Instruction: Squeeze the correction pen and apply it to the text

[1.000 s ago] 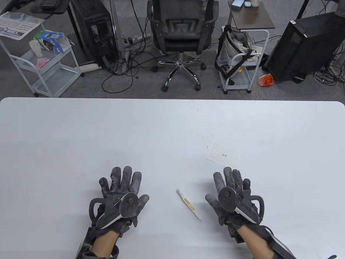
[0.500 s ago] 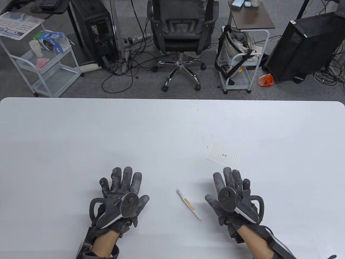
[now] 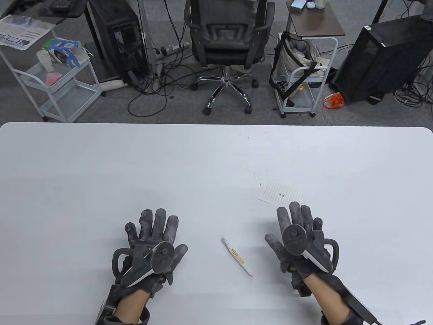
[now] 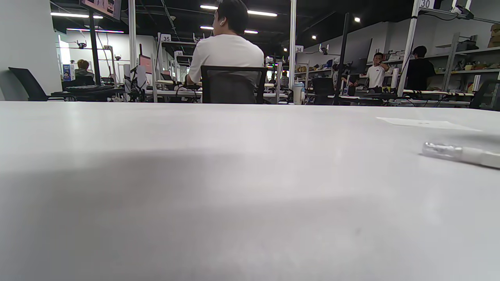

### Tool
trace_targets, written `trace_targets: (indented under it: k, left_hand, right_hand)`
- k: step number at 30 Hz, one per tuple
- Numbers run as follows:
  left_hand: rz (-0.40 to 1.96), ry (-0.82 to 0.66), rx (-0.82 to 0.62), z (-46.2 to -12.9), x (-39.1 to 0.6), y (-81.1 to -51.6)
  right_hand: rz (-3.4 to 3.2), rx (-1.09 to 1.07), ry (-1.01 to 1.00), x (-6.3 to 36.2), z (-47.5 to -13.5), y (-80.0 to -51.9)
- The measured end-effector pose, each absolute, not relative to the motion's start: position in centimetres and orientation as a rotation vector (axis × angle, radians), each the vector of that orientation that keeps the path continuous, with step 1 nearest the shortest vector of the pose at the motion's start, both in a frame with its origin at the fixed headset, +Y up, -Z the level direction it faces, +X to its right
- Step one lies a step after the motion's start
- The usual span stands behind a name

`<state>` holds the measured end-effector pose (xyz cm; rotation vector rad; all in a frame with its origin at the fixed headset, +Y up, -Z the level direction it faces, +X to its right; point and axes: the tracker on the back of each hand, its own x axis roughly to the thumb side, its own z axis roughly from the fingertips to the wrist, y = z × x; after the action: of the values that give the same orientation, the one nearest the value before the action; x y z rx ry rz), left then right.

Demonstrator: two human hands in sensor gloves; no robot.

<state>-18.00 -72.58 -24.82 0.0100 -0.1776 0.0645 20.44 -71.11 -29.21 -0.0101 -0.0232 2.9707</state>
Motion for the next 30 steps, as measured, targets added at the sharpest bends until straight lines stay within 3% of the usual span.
trace_targets:
  k: [6,10,17,23,30]
  left_hand:
    - [0.069,-0.184,0.002,-24.9,-17.9,-72.7]
    - [0.074,-0.183,-0.001,-24.9,-17.8,-72.7]
    - [0.12,-0.156,-0.009,-25.2,-18.5,-72.8]
    - [0.118,-0.15,-0.032,-25.5,-18.5,-73.0]
    - [0.105,-0.161,-0.039,-25.5,-18.1,-73.0]
  right_hand:
    - [2.853,-0.213,-0.26,23.1,-33.5,-66.9]
    - [2.895,-0.312,-0.281,23.9,-36.4,-66.5]
    - [2.964,-0.534,-0.083,24.5,-40.4,-70.6]
    - [3.007,-0.662,0.132,25.3,-41.5,-74.6]
    - [2.991,-0.701,0.231,26.0,-41.7,-75.9]
